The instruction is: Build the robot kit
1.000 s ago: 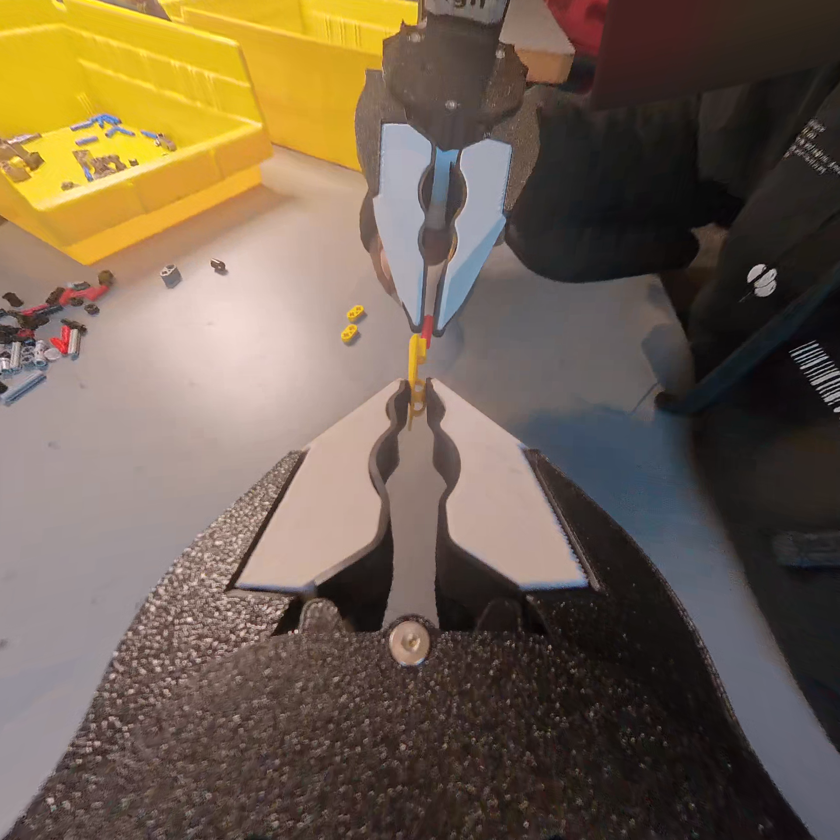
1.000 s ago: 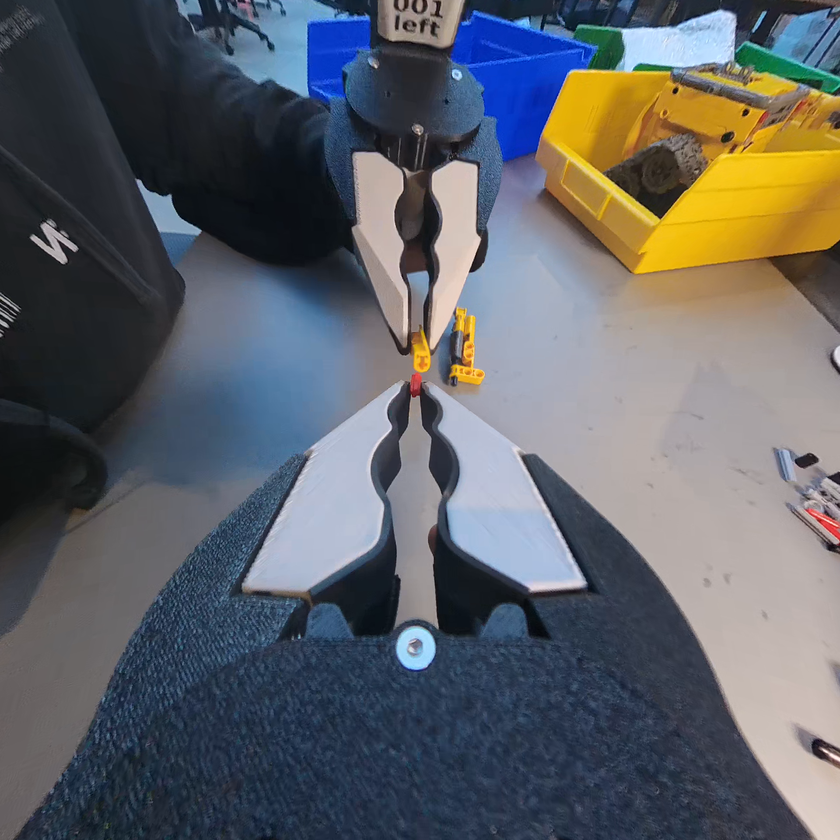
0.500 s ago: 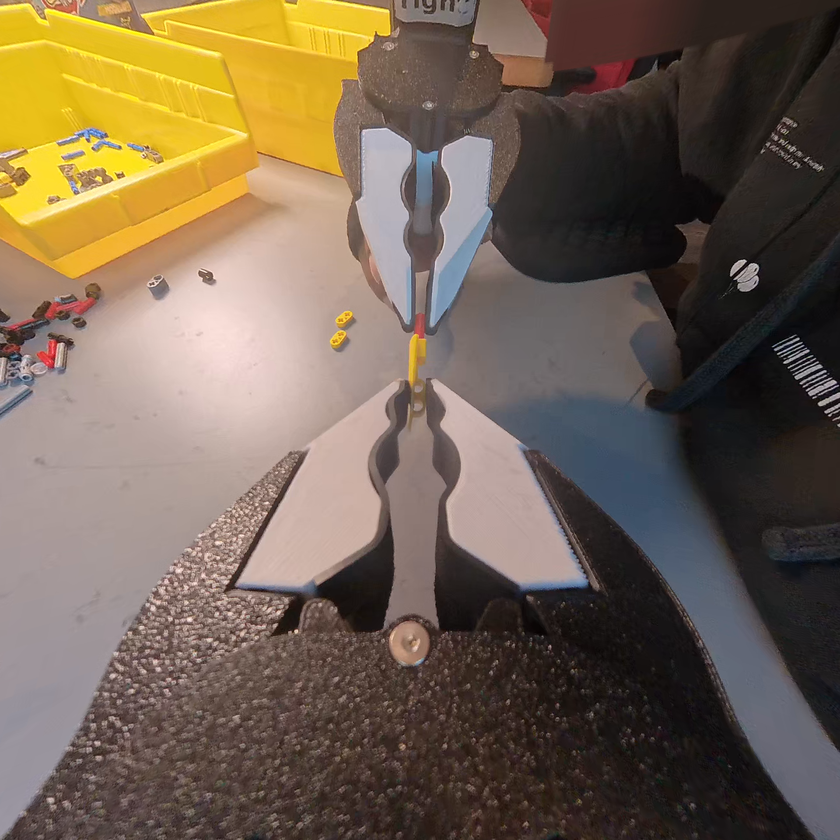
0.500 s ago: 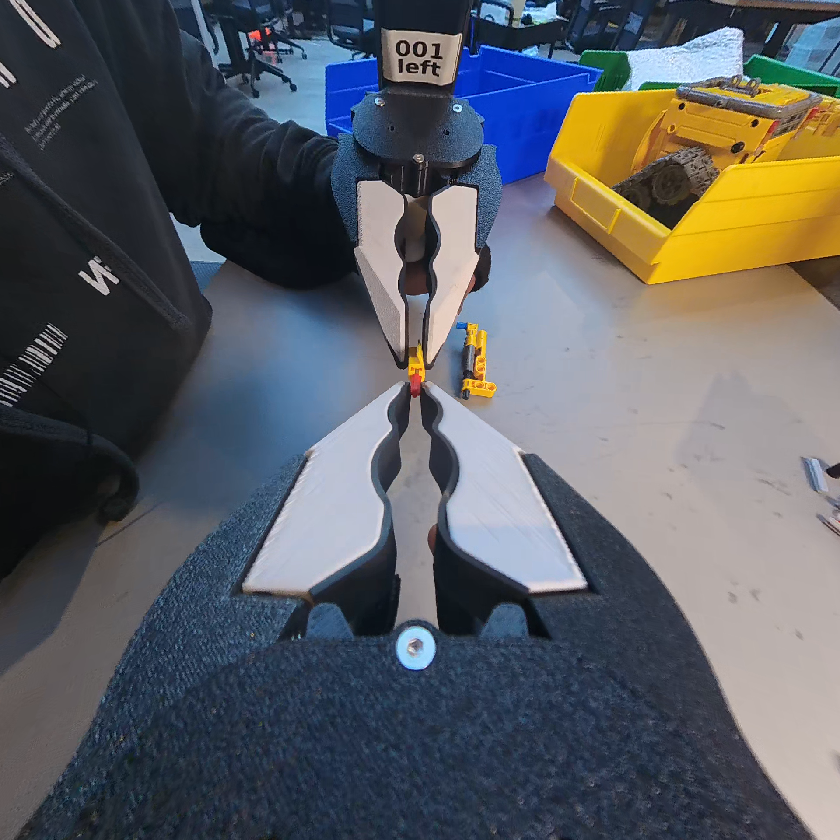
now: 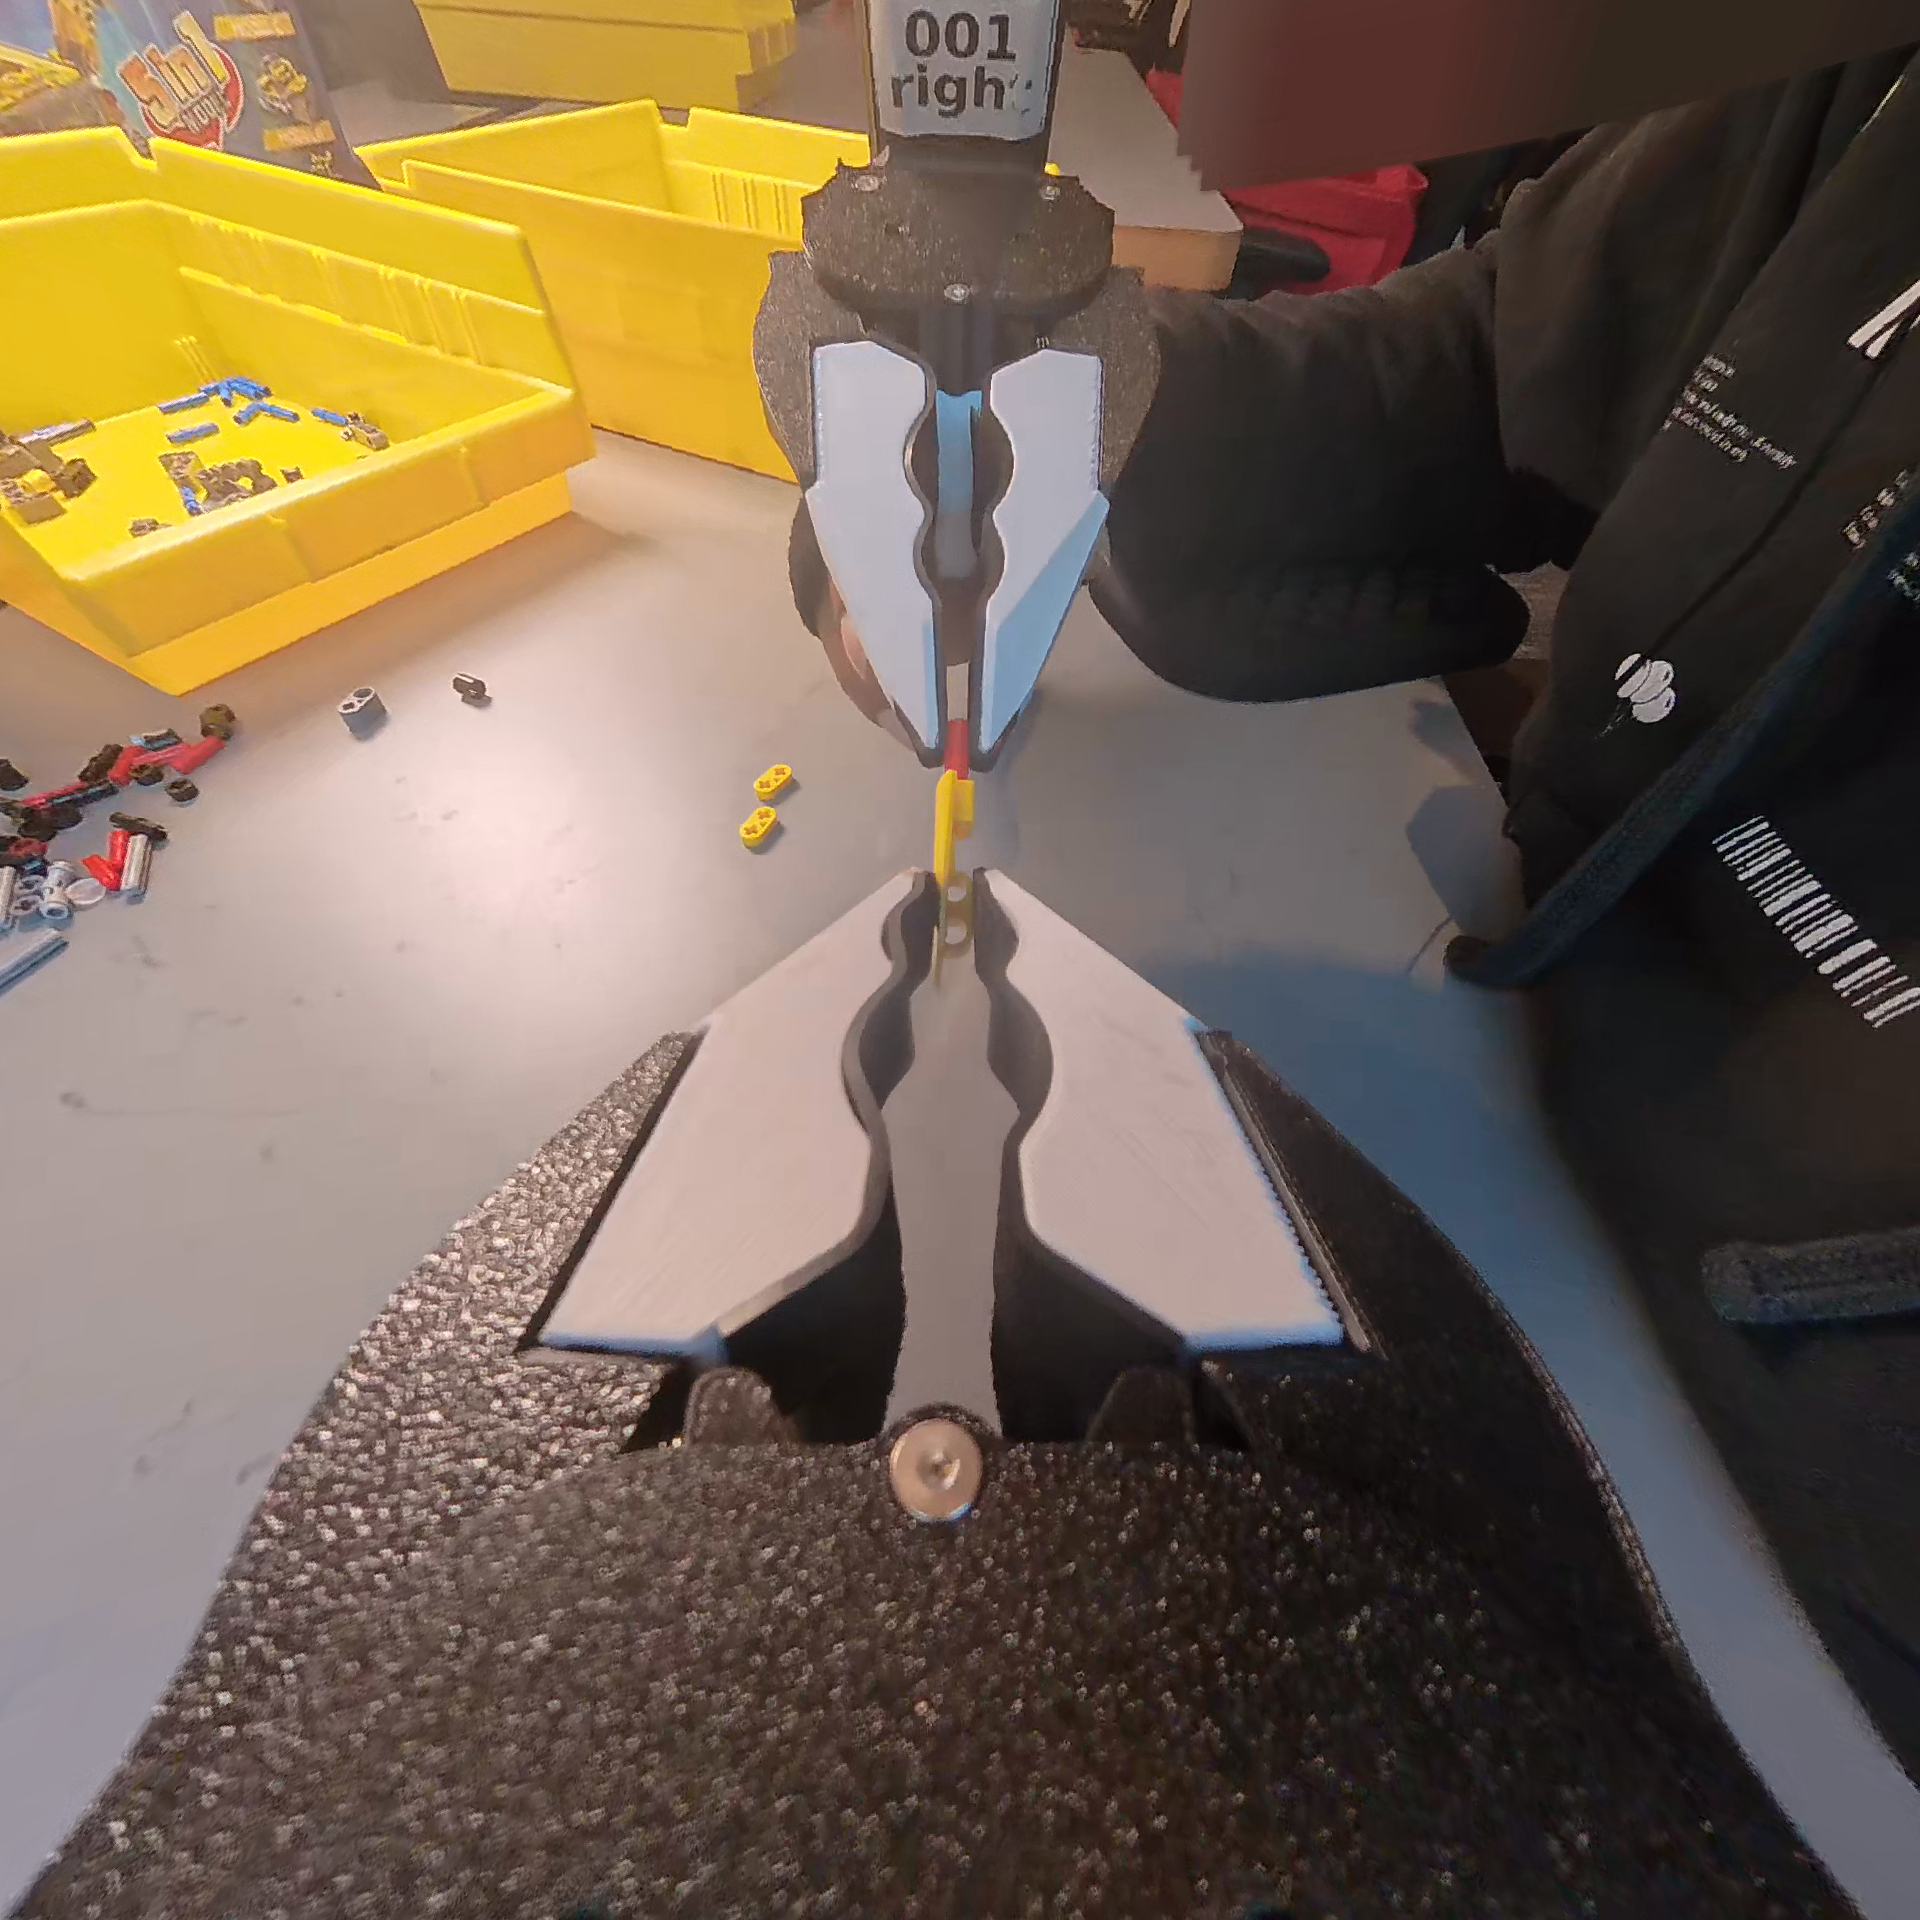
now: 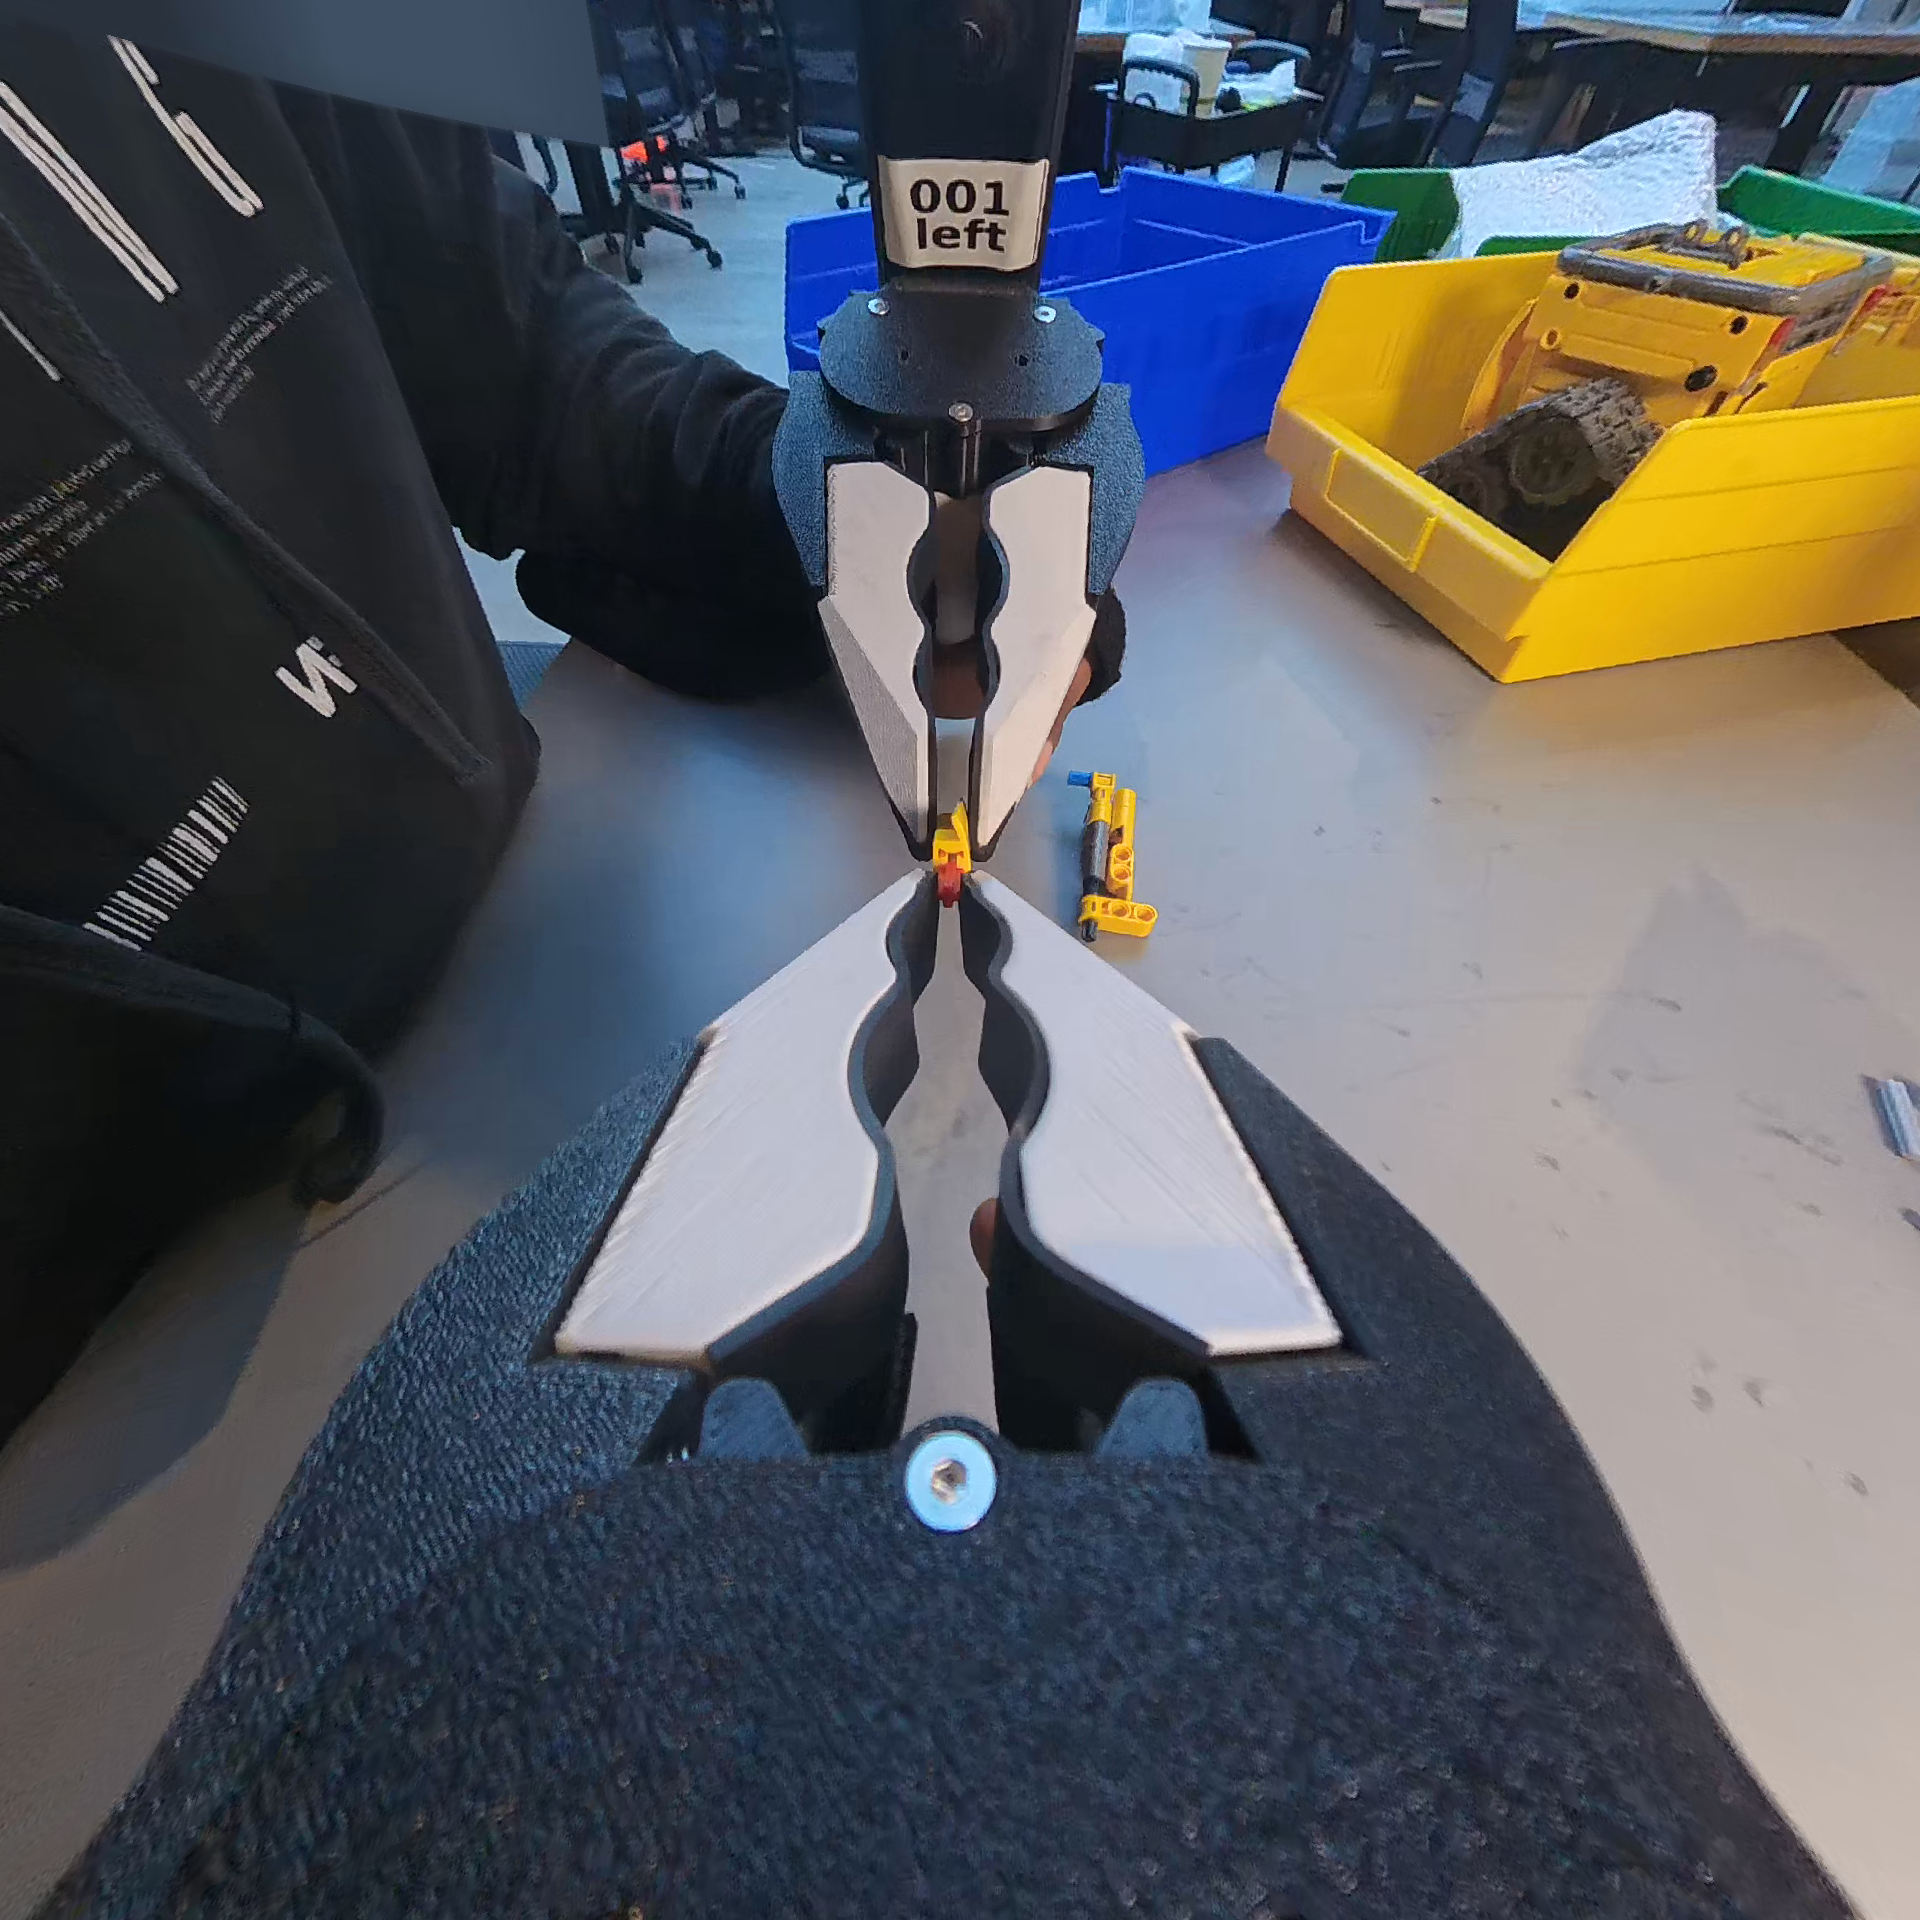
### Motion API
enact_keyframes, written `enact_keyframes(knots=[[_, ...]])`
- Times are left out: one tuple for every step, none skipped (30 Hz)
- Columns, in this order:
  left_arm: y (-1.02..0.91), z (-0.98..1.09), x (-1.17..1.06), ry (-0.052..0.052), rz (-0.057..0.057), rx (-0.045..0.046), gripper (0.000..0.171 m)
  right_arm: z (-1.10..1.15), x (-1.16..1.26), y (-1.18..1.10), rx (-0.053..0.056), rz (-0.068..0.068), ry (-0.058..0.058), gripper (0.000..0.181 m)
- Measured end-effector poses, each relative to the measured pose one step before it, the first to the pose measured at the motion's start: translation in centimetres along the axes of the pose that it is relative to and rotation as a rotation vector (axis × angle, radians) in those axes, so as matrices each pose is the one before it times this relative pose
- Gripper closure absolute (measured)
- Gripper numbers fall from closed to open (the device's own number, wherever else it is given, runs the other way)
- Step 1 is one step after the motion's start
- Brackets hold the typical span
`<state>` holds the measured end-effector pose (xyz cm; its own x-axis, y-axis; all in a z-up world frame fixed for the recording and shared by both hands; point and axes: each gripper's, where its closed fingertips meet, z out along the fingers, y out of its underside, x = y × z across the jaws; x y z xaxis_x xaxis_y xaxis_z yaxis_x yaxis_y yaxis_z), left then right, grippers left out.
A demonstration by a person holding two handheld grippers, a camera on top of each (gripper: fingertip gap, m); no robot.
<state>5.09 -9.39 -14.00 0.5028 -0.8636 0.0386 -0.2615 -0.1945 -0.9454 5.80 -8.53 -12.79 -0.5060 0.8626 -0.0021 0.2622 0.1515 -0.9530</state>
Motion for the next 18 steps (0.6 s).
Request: enact_keyframes(knots=[[-0.114,-0.043,0.022,0.0012,-0.0062,0.00908,0.167,-0.004,-0.043,-0.067,0.0040,0.0039,-0.0017,0.178],[-0.138,-0.052,-0.010,-0.0012,-0.0042,0.00866,0.167,-0.037,0.018,-0.139,0.0091,0.0049,0.0010,0.178],[-0.042,-0.018,-0.010,-0.0016,0.0010,0.00057,0.167,-0.019,0.035,0.006,-0.0035,-0.0019,0.0025,0.178],[0.013,0.014,0.045,0.0008,0.0005,-0.00134,0.167,0.034,-0.033,0.055,-0.0082,-0.0070,0.0014,0.178],[-0.063,-0.025,0.041,0.0030,-0.0063,0.00674,0.167,0.031,-0.082,-0.031,0.0009,0.0020,-0.0028,0.178],[-0.131,-0.059,0.024,0.0028,-0.0077,0.00962,0.167,-0.009,-0.028,-0.098,0.0076,0.0064,-0.0021,0.178],[-0.061,-0.040,0.003,-0.0001,0.0005,0.00272,0.167,-0.007,-0.007,-0.073,0.0046,-0.0001,0.0009,0.178],[-0.028,-0.006,0.035,-0.0002,0.0032,0.00019,0.167,0.024,-0.008,-0.096,0.0049,-0.0021,0.0010,0.178],[-0.074,-0.004,0.050,0.0015,-0.0018,0.00464,0.167,-0.002,-0.052,-0.172,0.0109,0.0042,-0.0029,0.178],[-0.099,-0.014,0.010,-0.0008,-0.0027,0.00688,0.167,-0.021,-0.027,-0.172,0.0112,0.0078,-0.0033,0.178],[-0.109,-0.035,-0.011,-0.0019,-0.0021,0.00734,0.167,-0.006,0.023,-0.131,0.0075,0.0011,0.0018,0.178],[-0.200,-0.057,0.001,0.0007,-0.0052,0.01161,0.167,-0.012,0.005,-0.168,0.0090,0.0007,0.0017,0.178],[-0.243,-0.074,0.010,0.0026,-0.0077,0.01342,0.167,-0.042,0.002,-0.256,0.0133,0.0029,0.0006,0.178],[-0.166,-0.045,0.008,0.0016,-0.0060,0.00992,0.167,-0.056,0.006,-0.208,0.0104,0.0033,0.0002,0.178],[-0.108,-0.018,-0.026,0.0006,-0.0051,0.00697,0.167,-0.038,0.020,-0.139,0.0061,-0.0004,0.0017,0.178],[-0.162,-0.028,-0.073,0.0009,-0.0098,0.01161,0.167,-0.024,0.052,-0.134,0.0079,0.0008,0.0039,0.178],[-0.293,-0.044,-0.095,0.0051,-0.0200,0.01916,0.166,-0.046,0.130,-0.309,0.0203,0.0090,0.0062,0.178],[-0.227,-0.003,-0.022,0.0141,-0.0279,0.01276,0.166,-0.069,0.203,-0.445,0.0297,0.0155,0.0065,0.178]])
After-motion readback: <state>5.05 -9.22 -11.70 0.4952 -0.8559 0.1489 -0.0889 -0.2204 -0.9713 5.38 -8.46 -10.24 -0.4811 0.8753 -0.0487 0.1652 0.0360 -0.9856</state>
